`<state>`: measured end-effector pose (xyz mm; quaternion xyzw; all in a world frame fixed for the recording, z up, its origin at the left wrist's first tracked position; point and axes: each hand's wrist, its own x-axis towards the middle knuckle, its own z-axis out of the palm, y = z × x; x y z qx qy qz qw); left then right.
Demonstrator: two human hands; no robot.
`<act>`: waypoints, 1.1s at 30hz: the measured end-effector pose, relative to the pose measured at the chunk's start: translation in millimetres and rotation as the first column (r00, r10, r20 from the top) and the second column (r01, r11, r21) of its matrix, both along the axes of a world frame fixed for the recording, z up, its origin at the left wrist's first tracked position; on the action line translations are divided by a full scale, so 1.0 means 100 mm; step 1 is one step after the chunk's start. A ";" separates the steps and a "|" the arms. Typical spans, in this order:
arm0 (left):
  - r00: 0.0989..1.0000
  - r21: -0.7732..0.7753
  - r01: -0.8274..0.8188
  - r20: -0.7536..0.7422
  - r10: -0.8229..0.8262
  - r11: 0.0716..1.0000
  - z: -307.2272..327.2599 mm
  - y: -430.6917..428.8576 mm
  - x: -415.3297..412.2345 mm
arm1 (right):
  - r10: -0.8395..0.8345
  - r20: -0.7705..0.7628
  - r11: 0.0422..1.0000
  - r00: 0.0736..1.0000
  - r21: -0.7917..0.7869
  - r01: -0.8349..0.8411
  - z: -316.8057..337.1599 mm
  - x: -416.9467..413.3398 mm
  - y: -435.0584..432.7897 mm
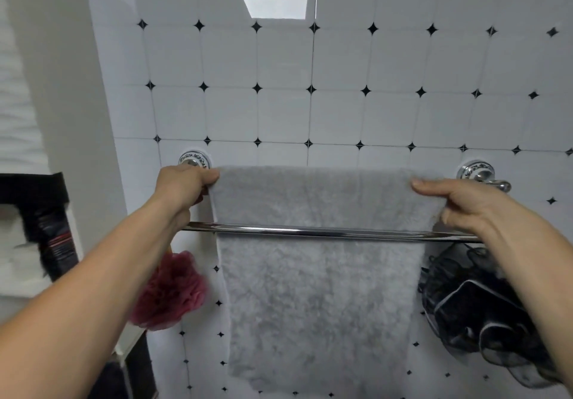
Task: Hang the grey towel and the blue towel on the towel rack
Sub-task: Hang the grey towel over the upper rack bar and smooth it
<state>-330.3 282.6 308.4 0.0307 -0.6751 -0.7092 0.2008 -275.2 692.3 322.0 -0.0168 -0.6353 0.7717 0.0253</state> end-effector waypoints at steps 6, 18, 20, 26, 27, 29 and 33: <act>0.999 -0.038 -0.003 -0.032 0.002 0.999 -0.08 -0.02 0.02 | -0.151 -0.028 0.978 0.988 0.140 0.154 -0.08 0.04 -0.11; 1.000 -0.363 0.029 0.011 -0.027 0.931 -0.14 -0.11 0.07 | -0.374 -0.062 0.811 0.925 0.463 0.359 -0.07 0.11 -0.06; 0.999 -0.363 0.046 0.003 -0.049 0.931 -0.14 -0.11 0.07 | -0.396 -0.079 0.789 0.915 0.479 0.384 -0.07 0.13 -0.10; 0.998 -0.262 0.007 -0.051 -0.021 0.965 -0.06 0.03 0.02 | -0.456 -0.148 0.759 0.878 0.452 0.470 0.01 0.15 -0.25; 0.998 -0.267 -0.031 -0.060 0.015 0.963 -0.05 0.06 0.01 | -0.458 -0.153 0.752 0.876 0.459 0.473 0.01 0.15 -0.27; 0.994 -0.324 -0.105 -0.064 0.089 0.940 -0.01 0.12 -0.01 | -0.440 -0.133 0.766 0.888 0.460 0.448 0.04 0.17 -0.30; 0.985 -0.442 -0.171 -0.080 0.151 0.880 0.09 0.17 0.02 | -0.424 -0.072 0.817 0.903 0.400 0.416 0.13 0.16 -0.32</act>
